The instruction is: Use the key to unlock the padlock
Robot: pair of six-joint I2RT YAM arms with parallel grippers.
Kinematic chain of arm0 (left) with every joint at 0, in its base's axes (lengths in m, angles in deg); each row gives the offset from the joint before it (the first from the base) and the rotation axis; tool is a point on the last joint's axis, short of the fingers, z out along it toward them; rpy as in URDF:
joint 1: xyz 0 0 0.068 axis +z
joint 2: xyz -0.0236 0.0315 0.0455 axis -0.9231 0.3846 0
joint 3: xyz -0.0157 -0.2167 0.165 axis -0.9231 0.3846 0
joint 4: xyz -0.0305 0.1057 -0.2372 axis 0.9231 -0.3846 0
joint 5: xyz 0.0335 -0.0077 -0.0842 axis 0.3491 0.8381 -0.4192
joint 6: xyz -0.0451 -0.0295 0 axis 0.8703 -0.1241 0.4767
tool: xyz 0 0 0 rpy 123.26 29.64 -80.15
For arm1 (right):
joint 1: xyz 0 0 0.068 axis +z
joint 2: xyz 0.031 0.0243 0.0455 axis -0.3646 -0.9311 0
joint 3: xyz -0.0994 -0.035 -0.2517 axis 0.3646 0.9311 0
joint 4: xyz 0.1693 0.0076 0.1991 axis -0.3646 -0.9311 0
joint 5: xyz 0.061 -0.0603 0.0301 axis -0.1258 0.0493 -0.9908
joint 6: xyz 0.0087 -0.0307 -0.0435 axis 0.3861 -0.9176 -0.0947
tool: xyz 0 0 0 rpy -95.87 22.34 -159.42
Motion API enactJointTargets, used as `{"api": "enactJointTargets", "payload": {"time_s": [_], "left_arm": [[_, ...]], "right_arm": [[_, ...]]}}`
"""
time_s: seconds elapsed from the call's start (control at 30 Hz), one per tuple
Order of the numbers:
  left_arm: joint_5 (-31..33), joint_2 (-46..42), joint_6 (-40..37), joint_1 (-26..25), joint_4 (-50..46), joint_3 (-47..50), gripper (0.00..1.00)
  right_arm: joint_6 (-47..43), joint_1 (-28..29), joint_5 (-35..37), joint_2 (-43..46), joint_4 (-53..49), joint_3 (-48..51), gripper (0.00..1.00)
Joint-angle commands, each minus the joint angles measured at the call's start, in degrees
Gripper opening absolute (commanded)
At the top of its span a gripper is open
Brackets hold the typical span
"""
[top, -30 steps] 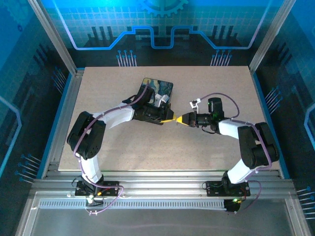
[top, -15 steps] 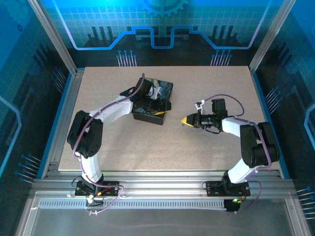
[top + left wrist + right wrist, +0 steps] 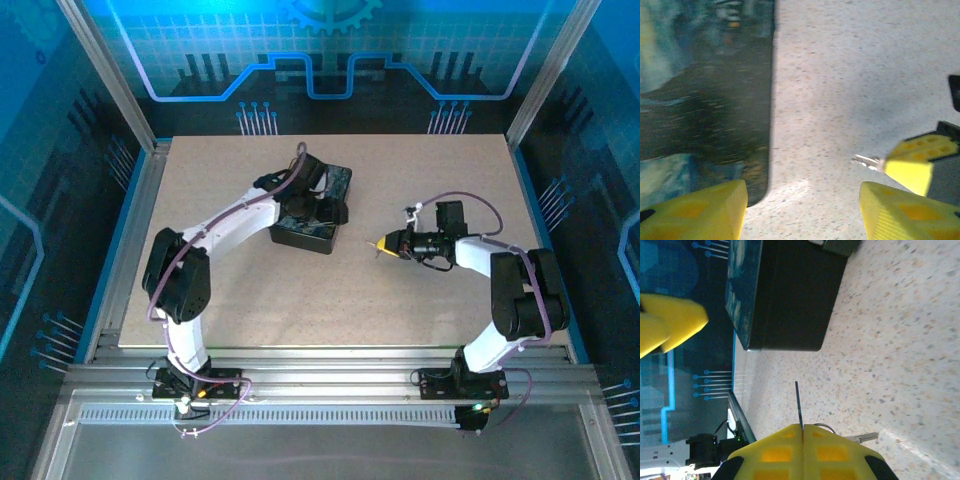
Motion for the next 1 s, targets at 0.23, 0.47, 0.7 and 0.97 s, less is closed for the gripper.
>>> {"api": "enactJointTargets", "payload": {"time_s": [0.23, 0.47, 0.7, 0.97], "left_arm": [[-0.55, 12.91, 2.95, -4.62, -2.73, -11.48, 0.61], [6.16, 16.11, 0.51, -4.34, -7.54, -13.84, 0.61], [14.41, 13.73, 0.35, -0.99, -10.33, -9.12, 0.62], [18.62, 11.16, -1.24, 4.3, -9.69, -4.28, 0.63]], "right_arm": [[-1.08, -6.67, 3.71, 1.15, -5.54, -0.11, 0.0], [-3.42, -7.02, 6.42, 1.13, -9.76, -0.99, 0.0], [-2.77, -6.57, 6.75, 0.31, -9.91, -1.77, 0.0], [-3.25, -4.83, 8.22, 0.66, -11.14, -2.68, 0.0]]}}
